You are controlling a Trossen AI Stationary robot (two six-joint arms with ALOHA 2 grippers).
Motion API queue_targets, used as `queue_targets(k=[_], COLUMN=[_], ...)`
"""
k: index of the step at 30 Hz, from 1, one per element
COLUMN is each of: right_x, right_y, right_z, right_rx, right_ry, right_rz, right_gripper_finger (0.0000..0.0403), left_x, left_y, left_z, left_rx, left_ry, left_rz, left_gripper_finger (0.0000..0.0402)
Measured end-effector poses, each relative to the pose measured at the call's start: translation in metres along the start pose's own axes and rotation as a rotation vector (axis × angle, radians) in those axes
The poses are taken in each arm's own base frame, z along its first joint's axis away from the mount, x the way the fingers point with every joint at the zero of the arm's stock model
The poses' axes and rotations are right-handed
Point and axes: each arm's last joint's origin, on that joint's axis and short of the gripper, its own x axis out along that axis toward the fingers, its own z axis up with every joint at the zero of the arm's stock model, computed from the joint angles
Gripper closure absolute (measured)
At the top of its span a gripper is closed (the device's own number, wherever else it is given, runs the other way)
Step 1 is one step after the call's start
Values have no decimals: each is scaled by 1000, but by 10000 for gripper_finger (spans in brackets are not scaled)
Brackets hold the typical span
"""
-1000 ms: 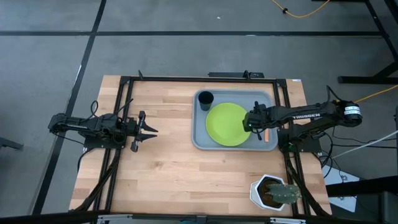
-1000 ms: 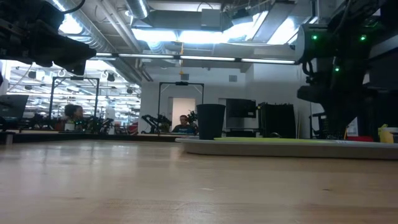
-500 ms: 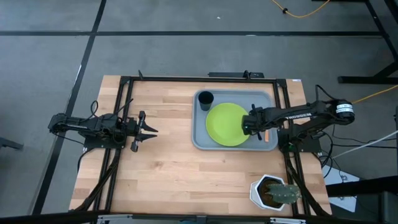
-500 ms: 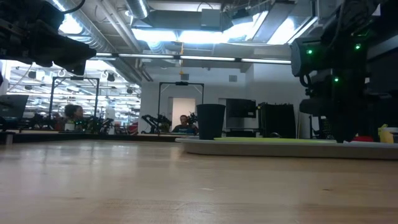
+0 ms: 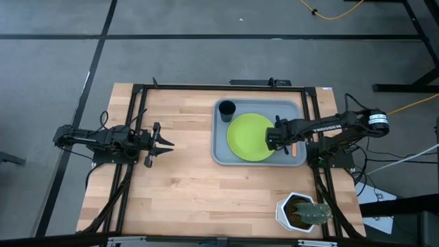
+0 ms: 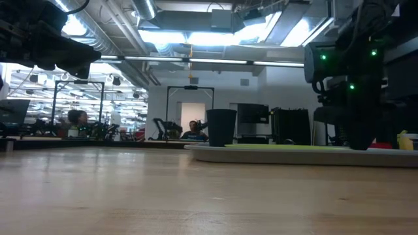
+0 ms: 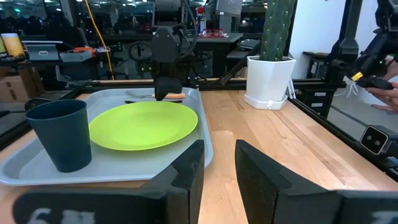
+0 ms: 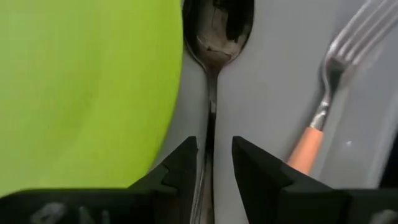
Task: Pick and place plate/cup/fork/spoon on tray
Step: Put the black spoon on the gray serving tray to the right of the light green plate
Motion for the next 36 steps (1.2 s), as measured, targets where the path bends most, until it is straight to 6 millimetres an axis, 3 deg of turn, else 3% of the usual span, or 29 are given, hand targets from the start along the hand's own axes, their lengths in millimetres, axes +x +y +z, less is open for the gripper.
queue_targets(k=[7, 15, 25, 36], right_x=[17, 15, 15, 15], right_y=[-6, -4, -3, -4], right_z=[-8, -4, -3, -3], right_rx=[19, 65, 102, 228], right_ry=[-15, -63, -50, -36], right_rz=[21, 17, 29, 33], right_gripper_finger=[295, 297, 336, 338], left_x=[0, 0, 0, 0], left_y=[0, 0, 0, 0], left_z=[0, 0, 0, 0], left_rx=[0, 0, 0, 0], left_ry=[0, 0, 0, 0], left_rz=[0, 0, 0, 0], left_gripper_finger=[319, 319, 319, 319])
